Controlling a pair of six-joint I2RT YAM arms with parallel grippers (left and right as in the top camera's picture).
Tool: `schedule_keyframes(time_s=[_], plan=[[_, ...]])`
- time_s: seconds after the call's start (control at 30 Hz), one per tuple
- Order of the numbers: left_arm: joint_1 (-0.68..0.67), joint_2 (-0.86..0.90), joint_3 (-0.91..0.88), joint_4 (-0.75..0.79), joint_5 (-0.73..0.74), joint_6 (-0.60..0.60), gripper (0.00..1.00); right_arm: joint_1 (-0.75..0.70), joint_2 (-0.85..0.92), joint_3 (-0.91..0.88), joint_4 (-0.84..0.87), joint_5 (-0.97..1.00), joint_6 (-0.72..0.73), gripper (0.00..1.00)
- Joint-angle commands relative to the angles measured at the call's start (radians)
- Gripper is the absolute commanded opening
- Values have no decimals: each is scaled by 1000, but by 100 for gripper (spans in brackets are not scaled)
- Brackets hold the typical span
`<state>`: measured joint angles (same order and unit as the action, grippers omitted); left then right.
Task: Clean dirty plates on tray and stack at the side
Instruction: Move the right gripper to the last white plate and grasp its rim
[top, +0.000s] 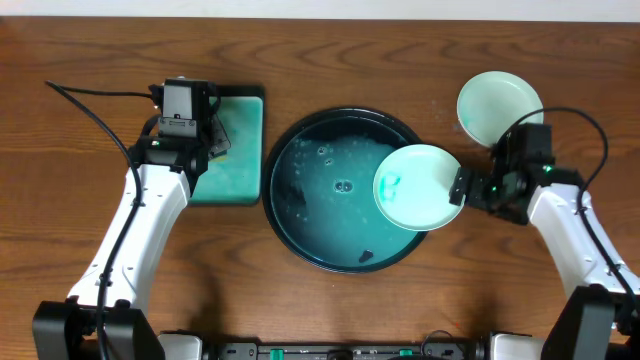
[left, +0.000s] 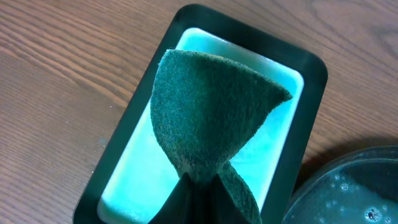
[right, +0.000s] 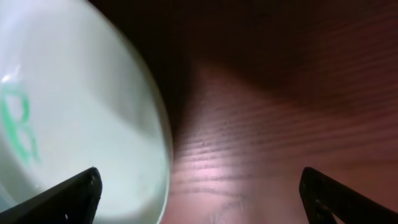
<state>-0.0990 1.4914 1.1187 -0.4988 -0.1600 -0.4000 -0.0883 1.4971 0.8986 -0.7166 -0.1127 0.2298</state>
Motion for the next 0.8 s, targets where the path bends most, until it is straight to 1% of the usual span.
schedule_keyframes(time_s=[0.0, 0.03, 0.07, 0.1, 0.17, 0.2, 0.3, 0.33, 0.5, 0.77], plan=[[2, 5, -2, -2, -5, -15, 7, 7, 7, -52, 56, -26, 55, 87], [2, 5, -2, -1, -5, -15, 7, 7, 7, -58, 71, -36, 55, 77], [2, 5, -2, -1, -5, -17, 7, 7, 7, -61, 83, -48, 55, 65], [2, 5, -2, 0, -5, -17, 7, 7, 7, -61, 91, -55, 55, 59], [2, 5, -2, 2, -5, -17, 7, 11, 7, -61, 117, -66, 58, 41], [2, 5, -2, 3, -6, -17, 7, 14, 7, -61, 127, -66, 63, 30], [2, 5, -2, 8, -5, -17, 7, 29, 7, -61, 165, -85, 72, 5], [2, 5, -2, 9, -5, -17, 7, 34, 7, -61, 175, -96, 74, 1], [2, 5, -2, 9, 8, -24, 7, 80, 9, -61, 231, -179, 74, 1], [2, 5, -2, 17, 92, -24, 7, 192, 9, -61, 300, -184, 138, 1]])
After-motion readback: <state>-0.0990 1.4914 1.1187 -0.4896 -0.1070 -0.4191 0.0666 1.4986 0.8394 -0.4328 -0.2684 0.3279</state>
